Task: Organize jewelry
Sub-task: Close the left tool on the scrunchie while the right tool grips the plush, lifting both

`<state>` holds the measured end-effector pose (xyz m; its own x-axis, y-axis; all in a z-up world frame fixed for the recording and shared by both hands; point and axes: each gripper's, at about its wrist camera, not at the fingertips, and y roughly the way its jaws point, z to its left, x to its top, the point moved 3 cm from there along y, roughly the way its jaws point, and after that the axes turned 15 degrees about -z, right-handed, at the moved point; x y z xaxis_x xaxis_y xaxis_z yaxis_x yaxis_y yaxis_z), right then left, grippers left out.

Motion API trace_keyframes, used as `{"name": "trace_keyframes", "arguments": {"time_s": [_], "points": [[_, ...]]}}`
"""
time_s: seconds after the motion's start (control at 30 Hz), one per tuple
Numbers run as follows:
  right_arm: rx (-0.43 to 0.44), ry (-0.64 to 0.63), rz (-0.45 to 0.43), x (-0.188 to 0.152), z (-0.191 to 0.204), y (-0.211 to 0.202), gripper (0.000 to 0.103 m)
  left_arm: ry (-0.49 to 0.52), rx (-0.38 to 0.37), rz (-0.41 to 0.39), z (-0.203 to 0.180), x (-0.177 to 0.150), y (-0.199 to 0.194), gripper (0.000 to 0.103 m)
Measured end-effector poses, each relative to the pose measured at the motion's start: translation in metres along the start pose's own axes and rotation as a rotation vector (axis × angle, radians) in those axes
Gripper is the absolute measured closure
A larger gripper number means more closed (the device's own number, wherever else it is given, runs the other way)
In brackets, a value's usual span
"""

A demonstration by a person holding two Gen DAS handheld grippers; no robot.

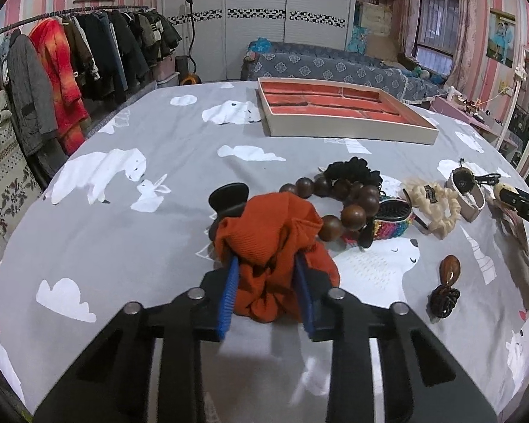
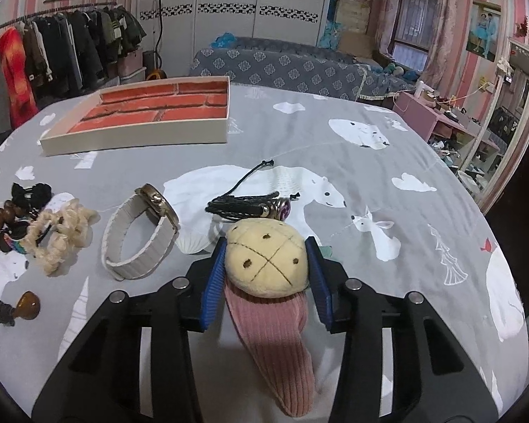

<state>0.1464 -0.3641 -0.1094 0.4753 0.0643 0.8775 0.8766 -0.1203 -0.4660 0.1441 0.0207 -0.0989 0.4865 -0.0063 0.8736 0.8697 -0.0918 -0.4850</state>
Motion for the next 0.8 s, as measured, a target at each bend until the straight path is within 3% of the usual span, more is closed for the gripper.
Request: {"name": "trace_keyframes", "arguments": {"time_s": [0.4,0.8], "points": [[0.006,0.034,-0.037,0.001,-0.012,-0.034,0.059,-0.061,-0.037,-0.03,0.013,0.008,-0.024,0.082],[0.022,0.064,-0.059,0.023,-0.005,-0.034,0.059,-0.062,-0.041,-0.086,0.023,0.055,-0.022,0.082]]}}
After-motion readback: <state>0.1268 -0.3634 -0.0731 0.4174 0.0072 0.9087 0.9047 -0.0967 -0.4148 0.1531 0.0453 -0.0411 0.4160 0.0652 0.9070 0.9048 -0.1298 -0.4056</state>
